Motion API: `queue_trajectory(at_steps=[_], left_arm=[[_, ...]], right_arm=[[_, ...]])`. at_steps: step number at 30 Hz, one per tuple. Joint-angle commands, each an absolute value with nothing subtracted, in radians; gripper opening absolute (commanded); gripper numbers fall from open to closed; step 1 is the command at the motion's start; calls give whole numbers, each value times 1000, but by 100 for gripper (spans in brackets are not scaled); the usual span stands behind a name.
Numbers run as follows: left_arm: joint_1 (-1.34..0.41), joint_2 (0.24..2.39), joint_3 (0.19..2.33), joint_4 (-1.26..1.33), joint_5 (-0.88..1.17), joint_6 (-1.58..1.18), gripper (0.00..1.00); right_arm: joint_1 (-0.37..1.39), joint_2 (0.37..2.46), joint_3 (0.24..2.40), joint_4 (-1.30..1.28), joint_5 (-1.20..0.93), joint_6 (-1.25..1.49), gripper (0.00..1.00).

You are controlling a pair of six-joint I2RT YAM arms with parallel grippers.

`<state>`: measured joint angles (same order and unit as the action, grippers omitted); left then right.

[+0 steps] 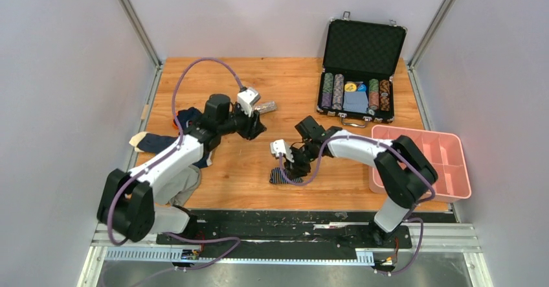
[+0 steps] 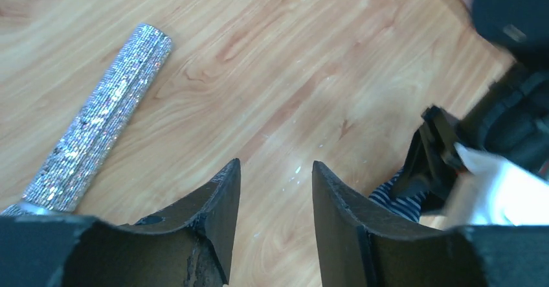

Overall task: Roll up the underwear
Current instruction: Roll the underwear to the center of the board.

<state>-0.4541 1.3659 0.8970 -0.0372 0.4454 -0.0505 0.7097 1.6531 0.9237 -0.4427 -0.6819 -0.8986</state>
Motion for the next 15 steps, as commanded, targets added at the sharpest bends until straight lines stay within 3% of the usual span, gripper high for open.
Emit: queue_trajectory(at_steps=[1, 6, 9, 15], left_arm=[[-577, 1215, 725, 40, 318, 199, 52], [-802, 1045, 493, 201, 270, 489, 55], [-937, 1096, 446, 300, 229, 640, 56], [-1045, 1296, 430, 531, 150, 733, 59]], right_arm=[[649, 1824, 1032, -718, -676, -888, 0], [546, 1915, 1057, -758, -734, -879, 0], [538, 1955, 1095, -764, -729, -842, 0], [534, 2013, 1144, -809, -729, -823, 0]])
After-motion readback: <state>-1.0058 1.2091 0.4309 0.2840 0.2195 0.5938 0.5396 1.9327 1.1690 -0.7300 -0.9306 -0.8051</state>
